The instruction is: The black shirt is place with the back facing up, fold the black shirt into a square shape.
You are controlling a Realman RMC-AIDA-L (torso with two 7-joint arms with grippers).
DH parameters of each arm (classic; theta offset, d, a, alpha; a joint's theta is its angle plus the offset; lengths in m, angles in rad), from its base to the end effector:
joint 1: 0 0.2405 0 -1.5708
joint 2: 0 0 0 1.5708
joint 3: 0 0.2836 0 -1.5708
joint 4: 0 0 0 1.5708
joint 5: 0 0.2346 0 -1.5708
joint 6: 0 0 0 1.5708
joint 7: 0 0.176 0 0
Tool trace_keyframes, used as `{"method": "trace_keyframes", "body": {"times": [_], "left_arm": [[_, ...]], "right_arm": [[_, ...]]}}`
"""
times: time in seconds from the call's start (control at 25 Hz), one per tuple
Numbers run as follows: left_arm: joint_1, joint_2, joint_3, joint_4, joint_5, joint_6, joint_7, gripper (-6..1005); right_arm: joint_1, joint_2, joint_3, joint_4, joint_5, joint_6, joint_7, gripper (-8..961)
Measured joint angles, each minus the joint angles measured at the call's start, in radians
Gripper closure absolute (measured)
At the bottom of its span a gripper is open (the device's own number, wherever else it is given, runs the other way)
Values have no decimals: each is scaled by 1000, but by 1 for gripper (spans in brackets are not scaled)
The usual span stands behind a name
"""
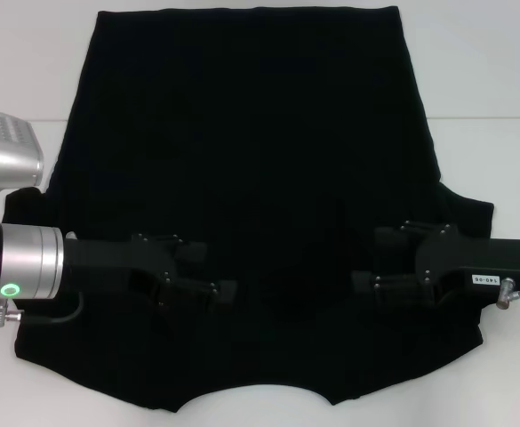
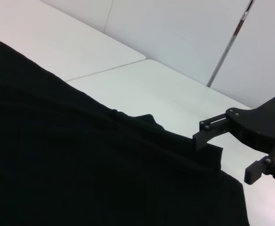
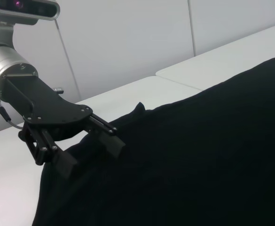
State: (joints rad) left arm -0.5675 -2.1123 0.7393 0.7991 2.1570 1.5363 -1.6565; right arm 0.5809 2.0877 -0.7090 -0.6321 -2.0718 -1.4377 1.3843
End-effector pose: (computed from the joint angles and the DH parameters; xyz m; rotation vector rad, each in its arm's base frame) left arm -0.2712 0.3849 -0.0465 -2.7845 -0.8179 -0.4882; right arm 0.2847 0.3919 -0.0576 -2.7309 0.6141 0.5503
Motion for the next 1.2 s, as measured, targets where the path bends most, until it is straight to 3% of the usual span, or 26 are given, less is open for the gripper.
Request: {"method": "trace_keyframes", "body": {"times": [0.6, 0.76, 0.88, 1.2], "left_arm": [[2, 0, -4, 0, 3, -4, -7, 125], [1, 4, -91, 7, 0, -57, -114, 141], [-1, 32, -193, 10, -1, -64, -228, 153], [17, 86, -385, 48, 43, 41, -459, 185]], "right_arm": [[0, 0, 8, 0, 2, 0, 8, 11], [14, -3, 56, -10, 33, 76, 161, 11], [41, -27, 75, -15, 55, 176, 356, 11], [140, -141, 64, -14, 50, 296, 810, 11]]}}
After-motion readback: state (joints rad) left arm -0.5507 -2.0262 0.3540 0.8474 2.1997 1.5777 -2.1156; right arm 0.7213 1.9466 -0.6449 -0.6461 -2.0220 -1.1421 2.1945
